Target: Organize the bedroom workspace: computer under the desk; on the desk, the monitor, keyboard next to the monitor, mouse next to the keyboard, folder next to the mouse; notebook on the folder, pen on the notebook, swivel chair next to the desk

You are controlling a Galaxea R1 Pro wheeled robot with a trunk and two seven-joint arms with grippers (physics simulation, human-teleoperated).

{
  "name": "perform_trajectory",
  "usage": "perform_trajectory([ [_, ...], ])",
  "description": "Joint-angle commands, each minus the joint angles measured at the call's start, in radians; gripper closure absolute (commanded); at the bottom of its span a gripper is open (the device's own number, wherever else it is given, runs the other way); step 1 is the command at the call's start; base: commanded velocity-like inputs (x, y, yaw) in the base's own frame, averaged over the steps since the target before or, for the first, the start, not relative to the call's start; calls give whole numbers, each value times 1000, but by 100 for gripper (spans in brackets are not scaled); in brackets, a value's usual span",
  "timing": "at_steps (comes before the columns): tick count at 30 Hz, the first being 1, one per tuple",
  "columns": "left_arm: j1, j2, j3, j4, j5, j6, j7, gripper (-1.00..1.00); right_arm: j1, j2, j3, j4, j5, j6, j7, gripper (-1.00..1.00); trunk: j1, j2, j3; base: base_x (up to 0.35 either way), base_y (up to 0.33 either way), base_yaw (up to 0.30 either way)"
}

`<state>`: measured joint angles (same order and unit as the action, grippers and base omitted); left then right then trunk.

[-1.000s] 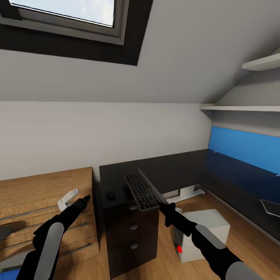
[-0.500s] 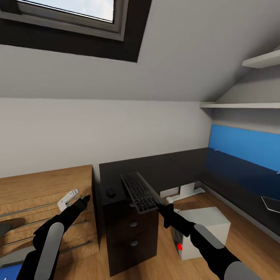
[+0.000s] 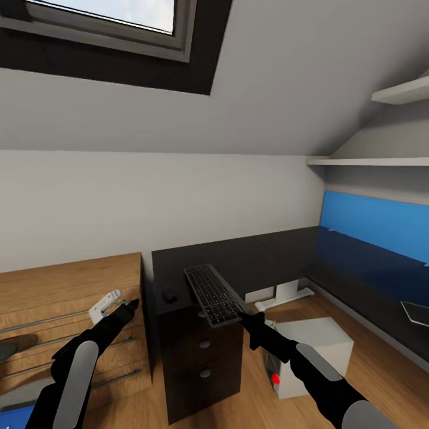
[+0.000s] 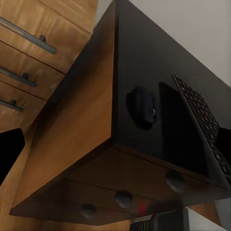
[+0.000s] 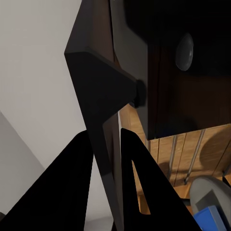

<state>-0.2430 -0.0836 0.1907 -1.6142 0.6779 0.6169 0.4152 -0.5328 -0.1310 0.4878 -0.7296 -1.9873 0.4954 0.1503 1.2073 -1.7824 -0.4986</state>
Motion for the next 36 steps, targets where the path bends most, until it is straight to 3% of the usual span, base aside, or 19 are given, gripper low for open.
perform_trajectory([
  [1,-1,-1,-1,-1,10,3,7,-100,-1,0,6,2,5,-2,7,100,0,-1,-1,144,0,0],
  [13,-1,1,-18,1,5,3,5,-100,-1,16,6,5,7,-4,8,100,0,-1,-1,103,11,0],
  [36,-1,-2,-20,4,2,0,9,-100,-1,17,3,6,5,-2,12,100,0,-1,-1,87,19,0],
])
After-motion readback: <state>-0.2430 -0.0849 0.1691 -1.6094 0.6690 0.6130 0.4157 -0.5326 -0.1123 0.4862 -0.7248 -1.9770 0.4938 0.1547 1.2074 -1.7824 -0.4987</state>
